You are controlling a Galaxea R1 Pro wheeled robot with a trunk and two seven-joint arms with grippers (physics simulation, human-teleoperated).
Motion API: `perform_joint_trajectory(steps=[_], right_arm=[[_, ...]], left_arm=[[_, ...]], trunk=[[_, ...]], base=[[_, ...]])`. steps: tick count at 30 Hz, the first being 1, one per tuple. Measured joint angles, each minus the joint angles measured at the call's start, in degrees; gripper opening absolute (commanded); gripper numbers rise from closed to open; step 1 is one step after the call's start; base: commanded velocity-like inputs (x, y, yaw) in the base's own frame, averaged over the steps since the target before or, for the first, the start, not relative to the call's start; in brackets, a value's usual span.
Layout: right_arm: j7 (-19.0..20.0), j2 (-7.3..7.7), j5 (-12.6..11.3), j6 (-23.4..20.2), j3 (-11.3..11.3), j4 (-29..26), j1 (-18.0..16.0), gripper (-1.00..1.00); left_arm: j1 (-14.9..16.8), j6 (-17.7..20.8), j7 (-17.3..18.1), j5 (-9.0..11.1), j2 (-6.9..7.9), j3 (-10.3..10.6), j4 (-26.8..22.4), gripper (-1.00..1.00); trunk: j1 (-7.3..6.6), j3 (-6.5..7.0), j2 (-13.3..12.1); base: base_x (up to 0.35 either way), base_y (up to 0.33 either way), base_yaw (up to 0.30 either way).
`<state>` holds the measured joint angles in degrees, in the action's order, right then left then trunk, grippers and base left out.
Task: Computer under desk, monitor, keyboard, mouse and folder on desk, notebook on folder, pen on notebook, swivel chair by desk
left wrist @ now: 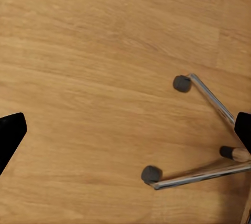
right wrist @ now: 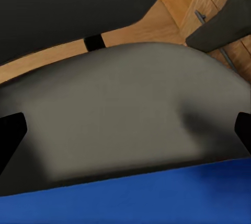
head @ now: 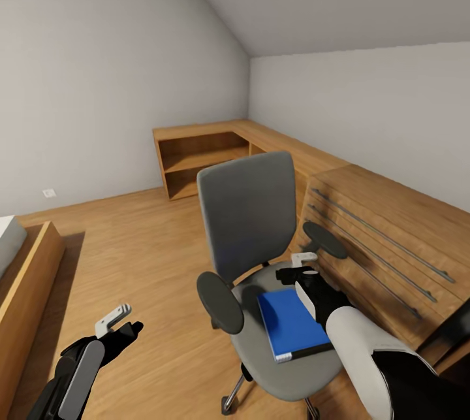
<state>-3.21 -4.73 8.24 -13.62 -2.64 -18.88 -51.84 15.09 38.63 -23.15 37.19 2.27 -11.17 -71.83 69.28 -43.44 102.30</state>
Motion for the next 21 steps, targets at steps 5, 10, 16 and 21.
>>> perform_joint_trajectory(steps=[5, 10, 16, 21], right_arm=[[6.74, 2.28, 0.05, 0.06, 0.05, -0.11, -0.01, 1.0], [11.84, 4.07, 0.17, 1.41, 0.17, -0.15, -0.01, 1.0], [12.56, 4.32, 3.34, 1.88, 1.22, -0.12, -0.01, 1.0], [12.61, 4.28, 3.85, 1.91, 1.35, -0.07, -0.01, 1.0]], left_arm=[[0.0, 0.13, 0.13, 0.08, -0.01, 0.0, 0.0, 1.0], [0.0, 0.15, 0.13, 0.02, -0.06, 0.04, 0.0, 1.0], [0.0, 0.0, 0.13, 0.0, -0.1, 0.09, 0.2, 1.0], [0.0, -0.14, 0.17, 0.11, -0.06, 0.09, 0.56, 1.0]], trunk=[[1.1, -0.9, 2.01], [2.2, -1.8, 4.01], [2.64, -2.16, 4.83], [2.64, -2.16, 4.83]], base=[[0.0, 0.0, 0.0], [0.0, 0.0, 0.0], [0.0, 0.0, 0.0], [0.0, 0.0, 0.0]])
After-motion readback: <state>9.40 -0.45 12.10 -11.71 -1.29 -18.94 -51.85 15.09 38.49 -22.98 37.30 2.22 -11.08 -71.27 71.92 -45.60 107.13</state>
